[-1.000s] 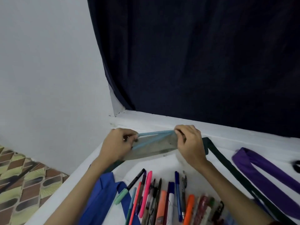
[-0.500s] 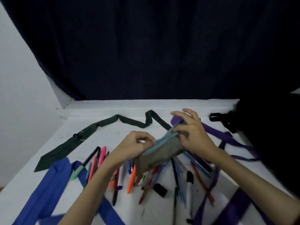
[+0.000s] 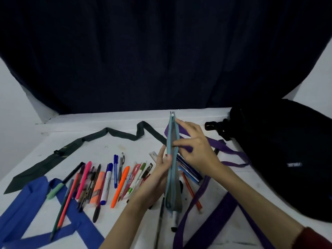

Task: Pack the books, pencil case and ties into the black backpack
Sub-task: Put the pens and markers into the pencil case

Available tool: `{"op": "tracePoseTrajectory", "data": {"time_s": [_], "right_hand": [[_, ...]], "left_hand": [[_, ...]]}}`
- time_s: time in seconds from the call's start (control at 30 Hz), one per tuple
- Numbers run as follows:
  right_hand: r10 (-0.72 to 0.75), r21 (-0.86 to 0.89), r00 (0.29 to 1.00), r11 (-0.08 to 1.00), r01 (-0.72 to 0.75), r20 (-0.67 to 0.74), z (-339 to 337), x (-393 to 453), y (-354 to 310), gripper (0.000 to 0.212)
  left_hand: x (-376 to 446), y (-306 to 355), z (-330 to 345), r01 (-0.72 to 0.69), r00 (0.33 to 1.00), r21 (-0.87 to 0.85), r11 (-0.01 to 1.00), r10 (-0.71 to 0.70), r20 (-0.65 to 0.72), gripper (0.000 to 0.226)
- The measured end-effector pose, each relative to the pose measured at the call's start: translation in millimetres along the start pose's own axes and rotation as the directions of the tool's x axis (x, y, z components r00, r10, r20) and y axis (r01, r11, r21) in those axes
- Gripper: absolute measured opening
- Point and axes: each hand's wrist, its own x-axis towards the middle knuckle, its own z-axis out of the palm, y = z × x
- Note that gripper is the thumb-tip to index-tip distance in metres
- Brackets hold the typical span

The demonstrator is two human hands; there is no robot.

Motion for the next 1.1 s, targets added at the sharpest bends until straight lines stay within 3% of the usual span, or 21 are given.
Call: {"op": "tracePoseTrajectory", "data": {"time_s": [0.07, 0.17, 0.33, 0.53, 0.7, 0.8, 0.93, 1.0, 1.03, 1.1], "right_hand": [[-0.010, -0.028, 0.999, 1.000, 0.011, 0.037, 1, 3, 0, 0.025], [0.100, 0.051, 0.993, 0.993, -0.104, 0.069, -4, 14, 4, 0.030], [0.209, 0.220, 0.973, 0.949, -0.225, 0.096, -13, 34, 17, 0.035], [0.357, 0.442, 0.928, 0.818, -0.367, 0.110, 3, 33, 42, 0.051], [0.358, 0.525, 0.918, 0.754, -0.394, 0.173, 21, 30, 43, 0.044], [0.383, 0.608, 0.912, 0.692, -0.389, 0.147, 19, 35, 35, 0.042], [0.533, 0.669, 0.843, 0.598, -0.441, 0.080, 20, 34, 38, 0.031], [0.661, 0.550, 0.750, 0.634, -0.544, -0.020, 28, 27, 49, 0.028], [0.672, 0.356, 0.739, 0.703, -0.616, -0.049, 33, 22, 57, 0.025], [0.680, -0.131, 0.726, 0.733, -0.667, 0.105, 43, 14, 68, 0.013]], "left_hand": [[6, -1, 0, 0.002, 1.000, -0.031, 1.000, -0.002, -0.017, 0.088], [14, 6, -6, 0.034, 0.996, -0.167, 0.985, -0.047, -0.071, 0.071], [33, 12, -25, 0.002, 0.975, -0.210, 0.978, -0.049, -0.219, 0.048], [35, -9, -54, -0.032, 0.956, -0.203, 0.979, -0.029, -0.291, 0.095], [32, -17, -64, -0.063, 0.976, -0.237, 0.969, 0.011, -0.217, 0.115], [37, -15, -68, -0.071, 0.977, -0.245, 0.967, 0.018, -0.211, 0.116], [39, -19, -68, -0.089, 0.972, -0.116, 0.989, 0.060, -0.227, 0.089], [38, -18, -68, -0.085, 0.972, -0.067, 0.994, 0.068, -0.224, 0.081], [38, -17, -69, -0.079, 0.974, -0.041, 0.996, 0.068, -0.216, 0.077], [38, -16, -75, -0.052, 0.982, 0.014, 0.999, 0.054, -0.179, 0.066]]}}
